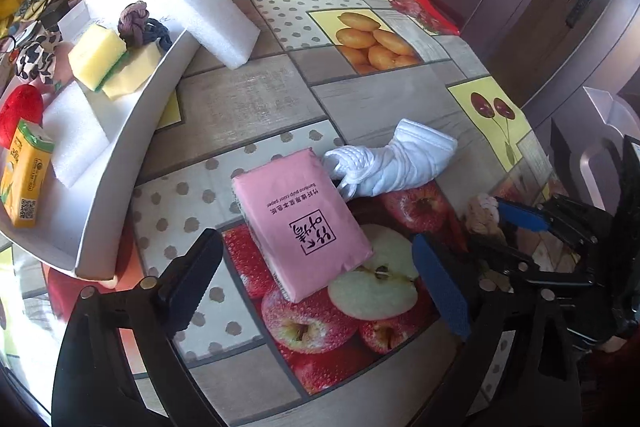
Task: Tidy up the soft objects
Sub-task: 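Grasp the pink tissue box with the left tool while the right tool holds the beige rope, then lift and carry the pink tissue box and beige rope toy toward the tray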
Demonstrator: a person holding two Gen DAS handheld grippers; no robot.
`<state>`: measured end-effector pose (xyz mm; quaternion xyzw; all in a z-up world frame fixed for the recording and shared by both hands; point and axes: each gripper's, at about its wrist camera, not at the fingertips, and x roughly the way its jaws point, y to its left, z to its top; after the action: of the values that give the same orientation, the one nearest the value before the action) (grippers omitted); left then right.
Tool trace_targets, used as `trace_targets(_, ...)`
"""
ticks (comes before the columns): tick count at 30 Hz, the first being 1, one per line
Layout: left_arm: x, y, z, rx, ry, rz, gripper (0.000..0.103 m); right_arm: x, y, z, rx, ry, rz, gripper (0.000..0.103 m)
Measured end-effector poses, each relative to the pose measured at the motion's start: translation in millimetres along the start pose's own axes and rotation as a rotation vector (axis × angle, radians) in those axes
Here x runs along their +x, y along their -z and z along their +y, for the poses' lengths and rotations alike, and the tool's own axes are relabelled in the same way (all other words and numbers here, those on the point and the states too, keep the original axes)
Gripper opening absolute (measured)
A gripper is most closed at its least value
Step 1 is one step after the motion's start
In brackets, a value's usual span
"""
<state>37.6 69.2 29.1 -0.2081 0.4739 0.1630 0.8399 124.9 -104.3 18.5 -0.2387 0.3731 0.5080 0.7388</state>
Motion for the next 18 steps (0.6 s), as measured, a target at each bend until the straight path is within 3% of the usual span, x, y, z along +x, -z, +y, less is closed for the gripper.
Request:
trace_targets(4,24,-3,-2,-0.009,-0.093,0.043,0.093,-17,2,-13,0.048,0.002,-0.035,0.041)
trace_targets(6,23,0,-5,0.029,-0.125,0.008,0.078,-24,-1,-15,0.050,0.002,-0.058,0.041)
trace_targets(7,21,1,-5,0.045,-0.126,-0.003,0.067,-28,-2,-16,0.049,0.002,-0.070,0.041)
trace_targets(8,18,1,-3,0.040,-0.105,-0.007,0.064,-31,-4,-16,0.051,-0.003,-0.081,0.040)
trace_targets(12,3,9,6,0.000,-0.065,-0.035,0.058,-46,-16,-14,0.085,-0.035,-0.144,0.040)
trace_targets(18,-68,14,9,0.046,-0.070,-0.209,0.054,-78,-51,1,0.105,-0.072,-0.291,0.040)
